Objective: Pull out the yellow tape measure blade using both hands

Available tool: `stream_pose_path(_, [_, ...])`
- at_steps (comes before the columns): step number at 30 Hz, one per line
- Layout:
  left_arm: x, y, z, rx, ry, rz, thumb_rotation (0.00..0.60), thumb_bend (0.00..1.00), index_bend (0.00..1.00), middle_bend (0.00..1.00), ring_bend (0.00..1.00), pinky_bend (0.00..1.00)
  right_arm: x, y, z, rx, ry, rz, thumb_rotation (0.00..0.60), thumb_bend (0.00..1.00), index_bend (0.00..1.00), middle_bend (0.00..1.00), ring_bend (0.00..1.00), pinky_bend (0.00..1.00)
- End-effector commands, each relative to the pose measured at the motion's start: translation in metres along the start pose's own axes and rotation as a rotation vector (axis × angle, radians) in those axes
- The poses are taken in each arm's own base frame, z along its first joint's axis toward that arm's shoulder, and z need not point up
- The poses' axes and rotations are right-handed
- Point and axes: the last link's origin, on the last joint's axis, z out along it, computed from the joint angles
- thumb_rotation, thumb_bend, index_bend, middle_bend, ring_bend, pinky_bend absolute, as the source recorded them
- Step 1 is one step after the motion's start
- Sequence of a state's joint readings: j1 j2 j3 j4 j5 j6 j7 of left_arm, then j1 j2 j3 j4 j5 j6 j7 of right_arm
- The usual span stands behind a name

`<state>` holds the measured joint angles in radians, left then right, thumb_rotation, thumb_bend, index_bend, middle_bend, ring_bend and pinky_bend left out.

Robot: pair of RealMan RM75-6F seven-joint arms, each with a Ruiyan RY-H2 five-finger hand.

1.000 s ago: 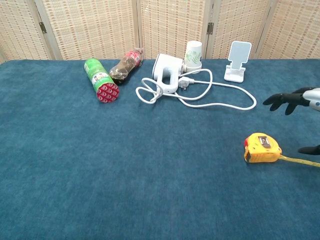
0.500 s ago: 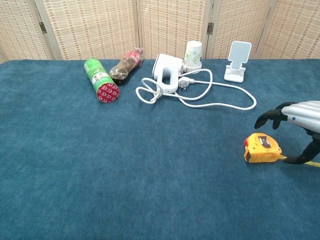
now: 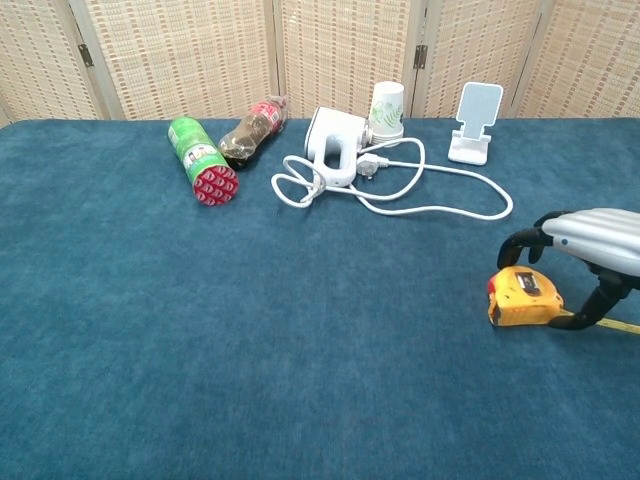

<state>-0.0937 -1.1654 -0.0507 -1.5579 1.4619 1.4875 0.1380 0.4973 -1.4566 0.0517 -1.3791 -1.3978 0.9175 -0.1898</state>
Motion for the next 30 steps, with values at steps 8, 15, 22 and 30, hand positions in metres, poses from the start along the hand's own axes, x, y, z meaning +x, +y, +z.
stream_pose_path(8, [0.0,0.0,0.0,0.002,-0.001,0.0,0.6,0.44,0.0,0.02,0.01,0.05,-0.003,-0.001,0.002,-0.01,-0.005,0.011,0.6,0.23,0.32,0.35,0.37,0.11])
stream_pose_path(15, [0.0,0.0,0.003,0.002,0.001,0.002,0.6,0.44,0.0,0.02,0.01,0.05,-0.002,-0.005,0.004,-0.015,0.007,0.04,0.6,0.23,0.37,0.39,0.41,0.12])
stream_pose_path(22, [0.001,0.0,0.007,-0.007,0.003,0.002,0.6,0.44,0.0,0.02,0.01,0.05,0.0,-0.014,0.01,-0.008,0.043,0.068,0.6,0.23,0.45,0.45,0.46,0.13])
stream_pose_path(30, [0.015,0.016,0.034,-0.082,0.036,-0.052,0.6,0.44,0.0,0.02,0.05,0.12,0.033,-0.03,0.024,0.036,0.084,0.198,0.6,0.23,0.49,0.48,0.49,0.14])
